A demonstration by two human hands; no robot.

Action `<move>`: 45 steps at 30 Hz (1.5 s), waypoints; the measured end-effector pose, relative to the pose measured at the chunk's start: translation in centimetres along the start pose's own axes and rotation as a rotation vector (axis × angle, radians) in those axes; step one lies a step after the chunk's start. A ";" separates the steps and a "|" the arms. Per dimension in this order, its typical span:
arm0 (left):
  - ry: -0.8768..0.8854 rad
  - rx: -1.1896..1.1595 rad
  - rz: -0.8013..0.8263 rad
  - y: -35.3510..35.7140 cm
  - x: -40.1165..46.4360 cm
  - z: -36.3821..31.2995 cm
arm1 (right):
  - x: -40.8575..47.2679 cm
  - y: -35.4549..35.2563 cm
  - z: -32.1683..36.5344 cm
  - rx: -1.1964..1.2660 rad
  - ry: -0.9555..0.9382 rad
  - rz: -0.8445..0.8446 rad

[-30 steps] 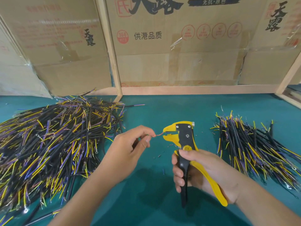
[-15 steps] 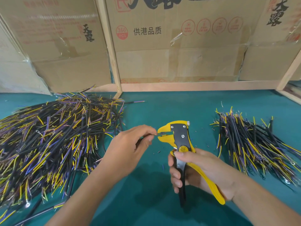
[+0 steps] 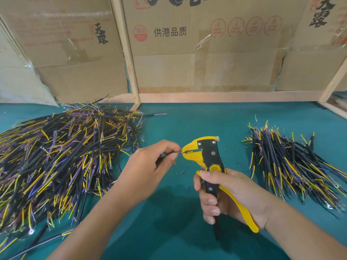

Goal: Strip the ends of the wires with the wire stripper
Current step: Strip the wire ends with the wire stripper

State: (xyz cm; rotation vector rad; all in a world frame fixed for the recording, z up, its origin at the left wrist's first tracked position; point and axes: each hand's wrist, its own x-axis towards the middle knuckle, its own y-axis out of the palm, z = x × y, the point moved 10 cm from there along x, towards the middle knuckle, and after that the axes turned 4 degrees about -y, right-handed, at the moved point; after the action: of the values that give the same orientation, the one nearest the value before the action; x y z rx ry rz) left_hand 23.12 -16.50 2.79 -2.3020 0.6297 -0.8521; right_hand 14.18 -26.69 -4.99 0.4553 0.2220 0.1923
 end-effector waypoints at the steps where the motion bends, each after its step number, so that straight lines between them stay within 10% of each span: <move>1: 0.003 -0.006 0.000 0.0 0.0 0.0 | 0.0 0.0 0.0 0.000 0.004 -0.003; 21: 0.152 0.137 0.010 -0.3 0.0 -0.2 | -0.1 -1.6 0.4 -0.116 -0.035 -0.183; 45: 0.208 0.128 -0.053 -2.6 0.1 -0.4 | 0.3 -0.1 -0.7 0.042 -0.024 -0.005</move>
State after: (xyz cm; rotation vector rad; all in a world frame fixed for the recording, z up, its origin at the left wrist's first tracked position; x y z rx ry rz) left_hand 23.46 -14.89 4.81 -2.1407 0.5864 -1.1336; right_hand 14.33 -26.41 -5.66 0.4983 0.2043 0.1776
